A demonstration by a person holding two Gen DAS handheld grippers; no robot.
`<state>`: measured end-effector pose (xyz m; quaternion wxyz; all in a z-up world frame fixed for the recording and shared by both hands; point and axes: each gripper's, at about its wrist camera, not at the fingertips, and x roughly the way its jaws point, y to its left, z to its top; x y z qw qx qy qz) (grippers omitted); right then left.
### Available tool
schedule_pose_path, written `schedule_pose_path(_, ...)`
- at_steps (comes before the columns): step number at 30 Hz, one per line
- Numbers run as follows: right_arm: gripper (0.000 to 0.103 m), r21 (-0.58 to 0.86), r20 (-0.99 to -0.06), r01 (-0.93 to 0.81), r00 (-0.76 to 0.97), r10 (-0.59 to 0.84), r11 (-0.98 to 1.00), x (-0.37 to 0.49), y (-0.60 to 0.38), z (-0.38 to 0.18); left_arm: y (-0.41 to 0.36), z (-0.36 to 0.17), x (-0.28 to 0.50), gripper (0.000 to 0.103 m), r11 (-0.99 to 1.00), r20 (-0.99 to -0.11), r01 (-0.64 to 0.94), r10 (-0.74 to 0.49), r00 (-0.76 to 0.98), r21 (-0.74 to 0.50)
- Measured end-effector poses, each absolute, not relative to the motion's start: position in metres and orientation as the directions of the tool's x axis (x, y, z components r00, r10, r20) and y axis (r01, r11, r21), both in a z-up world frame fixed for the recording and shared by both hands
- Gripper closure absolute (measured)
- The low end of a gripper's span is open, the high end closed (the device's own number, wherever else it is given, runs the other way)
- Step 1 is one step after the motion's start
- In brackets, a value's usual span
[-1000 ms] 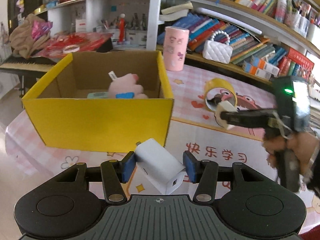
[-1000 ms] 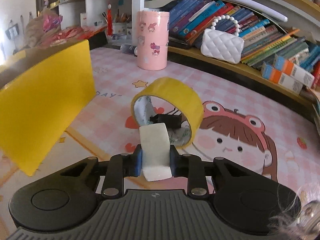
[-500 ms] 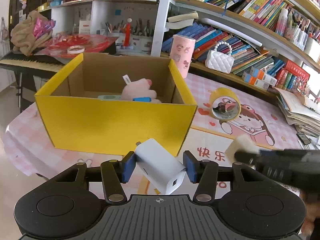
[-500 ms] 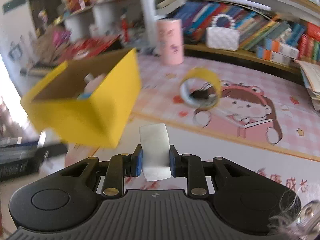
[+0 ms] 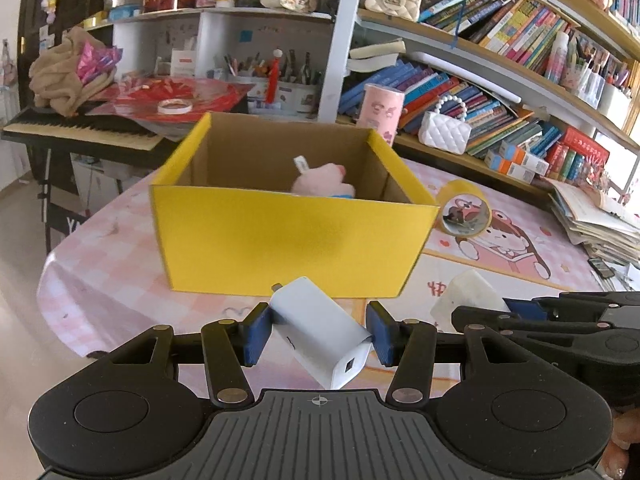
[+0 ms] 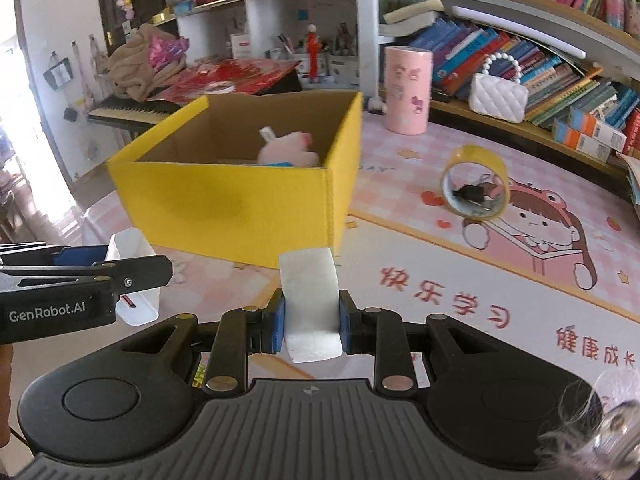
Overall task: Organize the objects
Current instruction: 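Carry both white chargers over the yellow box with both tools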
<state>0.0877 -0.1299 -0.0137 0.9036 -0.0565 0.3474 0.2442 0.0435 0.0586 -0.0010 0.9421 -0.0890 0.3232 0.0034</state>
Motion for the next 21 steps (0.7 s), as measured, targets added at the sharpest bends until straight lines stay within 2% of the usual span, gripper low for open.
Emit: schedule_pose_path(21, 0.079, 0.057, -0.648, -0.526, 0.627, 0.432, 0.849, 0.017, -0.053, -0.014, 0.124, 0.003, -0.015, 0.053, 0.985, -0.584, -0.065, -0.039, 0.811, -0.157)
